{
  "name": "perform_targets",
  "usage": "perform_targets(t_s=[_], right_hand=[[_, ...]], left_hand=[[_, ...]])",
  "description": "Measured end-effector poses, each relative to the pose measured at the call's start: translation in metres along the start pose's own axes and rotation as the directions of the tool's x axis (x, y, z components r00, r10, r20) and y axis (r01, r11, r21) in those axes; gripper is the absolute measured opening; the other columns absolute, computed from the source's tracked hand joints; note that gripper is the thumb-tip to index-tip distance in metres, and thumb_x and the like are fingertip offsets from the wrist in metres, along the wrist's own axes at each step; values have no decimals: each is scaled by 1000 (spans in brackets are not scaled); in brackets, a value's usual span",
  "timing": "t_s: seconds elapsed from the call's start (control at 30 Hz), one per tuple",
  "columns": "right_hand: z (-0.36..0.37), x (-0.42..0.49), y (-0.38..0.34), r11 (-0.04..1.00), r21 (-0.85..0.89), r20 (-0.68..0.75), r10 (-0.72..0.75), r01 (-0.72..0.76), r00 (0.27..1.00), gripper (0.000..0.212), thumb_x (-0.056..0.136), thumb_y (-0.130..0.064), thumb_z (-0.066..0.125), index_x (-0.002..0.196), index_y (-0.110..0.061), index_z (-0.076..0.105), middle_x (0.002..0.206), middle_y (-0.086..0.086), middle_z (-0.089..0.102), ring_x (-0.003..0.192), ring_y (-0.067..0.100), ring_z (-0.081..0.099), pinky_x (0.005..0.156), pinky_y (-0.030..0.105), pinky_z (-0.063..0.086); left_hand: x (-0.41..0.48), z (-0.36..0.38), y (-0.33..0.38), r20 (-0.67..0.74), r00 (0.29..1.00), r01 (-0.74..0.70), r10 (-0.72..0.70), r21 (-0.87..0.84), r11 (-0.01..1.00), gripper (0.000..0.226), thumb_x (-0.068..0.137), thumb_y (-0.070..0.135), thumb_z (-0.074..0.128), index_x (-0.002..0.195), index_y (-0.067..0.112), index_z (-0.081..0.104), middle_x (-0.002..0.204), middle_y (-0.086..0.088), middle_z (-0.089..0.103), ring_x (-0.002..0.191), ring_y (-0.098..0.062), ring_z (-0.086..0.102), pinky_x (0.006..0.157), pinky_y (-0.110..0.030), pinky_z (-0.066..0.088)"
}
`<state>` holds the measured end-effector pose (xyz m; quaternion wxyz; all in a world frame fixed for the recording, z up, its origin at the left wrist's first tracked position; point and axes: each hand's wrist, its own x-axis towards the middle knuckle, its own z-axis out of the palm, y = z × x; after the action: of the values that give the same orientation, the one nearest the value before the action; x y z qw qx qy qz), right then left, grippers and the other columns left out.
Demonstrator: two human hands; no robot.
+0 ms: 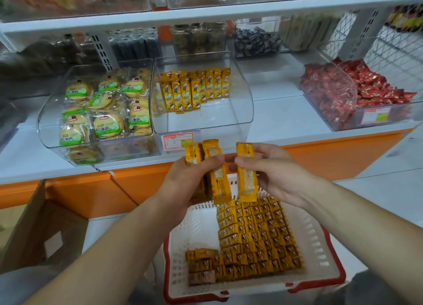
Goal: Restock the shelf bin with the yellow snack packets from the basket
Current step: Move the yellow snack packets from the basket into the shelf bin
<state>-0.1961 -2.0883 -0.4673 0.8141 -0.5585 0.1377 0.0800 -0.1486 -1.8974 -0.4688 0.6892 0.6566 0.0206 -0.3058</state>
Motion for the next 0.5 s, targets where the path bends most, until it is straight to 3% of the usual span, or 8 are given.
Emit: perform_targets(t_s=[0.07, 0.13, 0.23, 0.3, 0.4, 0.5], right_hand=[[-2, 0, -1, 1000, -19, -24, -10, 9, 1000, 62, 60, -16, 84, 117, 2, 66, 102, 18, 75, 86, 28, 74, 65, 36, 62], [-2, -2, -4, 1000, 0, -35, 4, -4, 999, 51, 64, -23, 84, 109, -4, 71, 92, 13, 75, 69, 23, 72, 53, 31, 56], [-1, -1, -4, 998, -40, -47, 42, -44, 998, 40, 72, -40, 79, 102, -14, 74, 76, 4, 65, 65, 18, 66, 57, 33, 54], [0, -1, -3, 994, -26, -9, 103, -103, 995, 40, 81, -47, 72, 104, -14, 72, 78, 7, 68, 73, 25, 70, 63, 39, 57], [0, -1, -4, 978, -15, 68, 208, -207, 976, 48, 97, -53, 50, 110, -13, 71, 88, 11, 69, 69, 26, 68, 55, 37, 55], [-3, -1, -5, 985, -72, 98, 165, -158, 981, 43, 98, -34, 36, 115, -19, 73, 100, 13, 68, 68, 22, 60, 55, 34, 50]], left_hand=[[-1, -1, -2, 7, 1000, 8, -8, 3, 1000, 39, 82, 37, 80, 116, 21, 69, 102, -6, 79, 92, -27, 77, 82, -48, 62], [-2, -1, -3, 18, 1000, 15, -15, 3, 1000, 41, 82, 37, 80, 118, 21, 69, 103, -7, 79, 93, -28, 77, 86, -51, 60], [-4, 0, -3, 26, 1000, 18, -18, 7, 1000, 42, 81, 38, 81, 117, 21, 69, 104, -6, 79, 94, -28, 77, 87, -52, 60], [-5, 1, -3, 33, 999, 14, -14, 11, 1000, 44, 79, 40, 82, 117, 22, 69, 105, -5, 79, 94, -27, 77, 87, -51, 61], [-6, 0, -1, 28, 1000, 2, -2, 20, 1000, 50, 70, 42, 83, 114, 23, 70, 103, -5, 79, 92, -26, 77, 85, -50, 61], [-6, -2, 0, 0, 1000, 2, -2, 19, 1000, 46, 74, 39, 83, 114, 22, 69, 100, -6, 80, 90, -26, 78, 84, -50, 61]])
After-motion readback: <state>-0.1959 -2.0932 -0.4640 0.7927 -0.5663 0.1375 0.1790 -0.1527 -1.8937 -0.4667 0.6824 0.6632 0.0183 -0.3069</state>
